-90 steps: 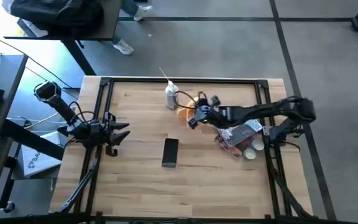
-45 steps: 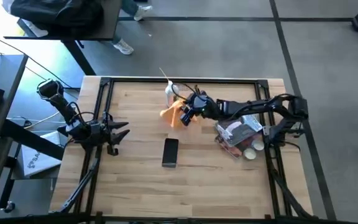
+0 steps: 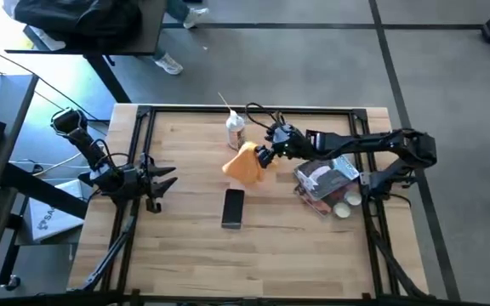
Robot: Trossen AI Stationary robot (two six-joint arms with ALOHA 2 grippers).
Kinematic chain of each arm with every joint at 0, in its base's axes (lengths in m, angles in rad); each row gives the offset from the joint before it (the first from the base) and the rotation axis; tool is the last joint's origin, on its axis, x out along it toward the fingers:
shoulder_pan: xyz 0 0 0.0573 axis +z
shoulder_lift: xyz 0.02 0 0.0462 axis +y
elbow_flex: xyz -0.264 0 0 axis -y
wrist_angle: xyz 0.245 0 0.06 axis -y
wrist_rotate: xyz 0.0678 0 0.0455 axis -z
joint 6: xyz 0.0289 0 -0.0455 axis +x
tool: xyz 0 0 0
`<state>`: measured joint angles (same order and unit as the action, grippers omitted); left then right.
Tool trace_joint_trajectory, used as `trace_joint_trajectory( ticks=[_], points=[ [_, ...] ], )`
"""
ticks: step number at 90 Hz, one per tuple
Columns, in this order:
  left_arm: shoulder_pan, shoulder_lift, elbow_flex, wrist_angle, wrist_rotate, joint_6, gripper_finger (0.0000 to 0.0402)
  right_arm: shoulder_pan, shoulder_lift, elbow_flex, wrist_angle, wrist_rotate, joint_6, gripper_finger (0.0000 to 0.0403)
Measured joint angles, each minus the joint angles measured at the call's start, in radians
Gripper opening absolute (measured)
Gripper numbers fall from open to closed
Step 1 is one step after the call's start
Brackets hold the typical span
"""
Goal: Apply microfiber cloth
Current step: Wipe the back and front of the cellphone using the orange microfiber cloth, then return to Home Position
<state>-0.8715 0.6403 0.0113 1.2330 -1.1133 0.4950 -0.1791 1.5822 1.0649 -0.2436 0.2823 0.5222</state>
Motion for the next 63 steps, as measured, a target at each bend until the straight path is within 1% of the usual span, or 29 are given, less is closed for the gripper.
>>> trace_joint_trajectory(
  ticks=[7, 21, 28, 38, 55, 63],
  points=[
    [0.0, 0.0, 0.0, 0.0, 0.0, -0.014, 0.0131, 0.0, 0.019, 0.0, -0.05, -0.001, 0.058, 0.0263],
    [0.0, 0.0, 0.0, 0.006, 0.0, -0.02, 0.0131, 0.0, 0.059, 0.0, -0.06, -0.016, 0.167, 0.0263],
    [0.0, 0.0, 0.0, 0.006, 0.0, -0.02, 0.0131, -0.013, 0.069, 0.0, -0.076, -0.104, 0.217, 0.0263],
    [0.0, 0.0, 0.0, 0.006, 0.0, -0.02, 0.0131, -0.032, 0.067, 0.0, -0.115, -0.231, 0.214, 0.0263],
    [0.0, 0.0, 0.0, 0.007, 0.0, -0.021, 0.0131, -0.056, 0.016, 0.0, -0.21, -0.379, 0.144, 0.0264],
    [-0.003, 0.0, 0.0, 0.007, 0.0, -0.021, 0.0131, -0.062, -0.02, 0.0, -0.283, -0.415, 0.125, 0.0264]
  ],
)
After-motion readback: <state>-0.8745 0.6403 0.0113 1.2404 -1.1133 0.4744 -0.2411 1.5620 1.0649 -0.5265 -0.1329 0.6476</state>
